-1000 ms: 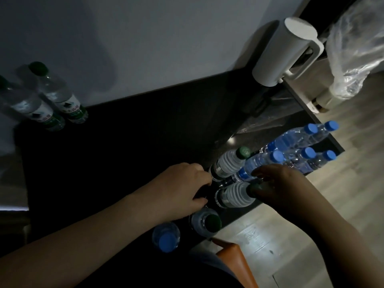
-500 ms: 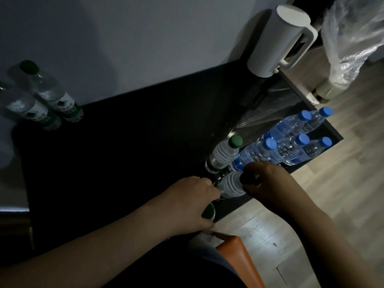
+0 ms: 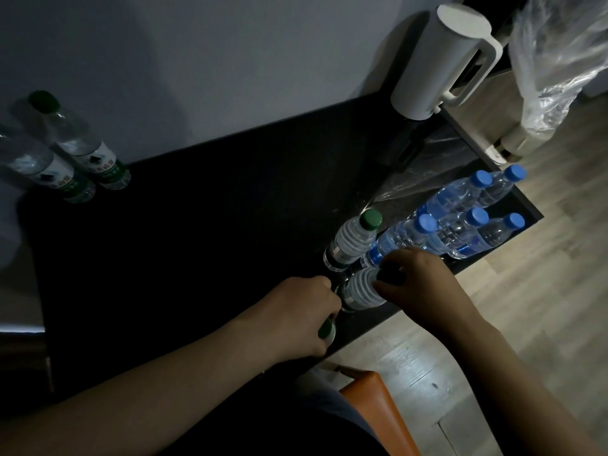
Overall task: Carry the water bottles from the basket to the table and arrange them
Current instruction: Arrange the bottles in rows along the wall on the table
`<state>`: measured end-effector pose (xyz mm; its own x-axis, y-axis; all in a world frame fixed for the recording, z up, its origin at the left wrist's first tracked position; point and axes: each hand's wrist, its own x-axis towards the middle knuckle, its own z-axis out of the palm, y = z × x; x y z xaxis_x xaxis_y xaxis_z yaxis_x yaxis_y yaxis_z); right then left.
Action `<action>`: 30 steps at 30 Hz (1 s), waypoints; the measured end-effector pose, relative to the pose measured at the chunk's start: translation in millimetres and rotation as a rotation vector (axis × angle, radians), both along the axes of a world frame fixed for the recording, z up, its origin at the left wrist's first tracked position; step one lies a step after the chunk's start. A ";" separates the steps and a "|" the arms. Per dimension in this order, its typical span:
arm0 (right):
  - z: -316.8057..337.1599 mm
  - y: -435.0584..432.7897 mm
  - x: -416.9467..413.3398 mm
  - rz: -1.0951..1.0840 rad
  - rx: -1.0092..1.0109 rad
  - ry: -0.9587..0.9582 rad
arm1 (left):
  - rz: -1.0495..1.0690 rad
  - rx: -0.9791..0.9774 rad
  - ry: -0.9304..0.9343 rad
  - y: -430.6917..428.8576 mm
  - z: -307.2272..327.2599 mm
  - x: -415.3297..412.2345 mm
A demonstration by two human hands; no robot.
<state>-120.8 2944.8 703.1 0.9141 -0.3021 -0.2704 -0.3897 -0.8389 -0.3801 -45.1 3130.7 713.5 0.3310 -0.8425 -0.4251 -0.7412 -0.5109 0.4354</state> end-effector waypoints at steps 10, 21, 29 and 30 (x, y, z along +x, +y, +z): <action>38.8 12.0 21.2 0.113 0.046 -0.070 | 0.292 -0.132 0.036 42.1 21.2 36.5; 69.6 52.6 120.8 0.501 -0.047 -0.100 | 0.623 -0.259 -0.127 111.8 40.1 100.5; 84.4 95.7 224.3 0.746 -0.137 -0.112 | 0.787 -0.276 -0.204 165.0 38.1 142.5; 83.8 101.5 238.3 0.777 -0.157 -0.106 | 0.820 -0.284 -0.209 170.9 36.0 147.2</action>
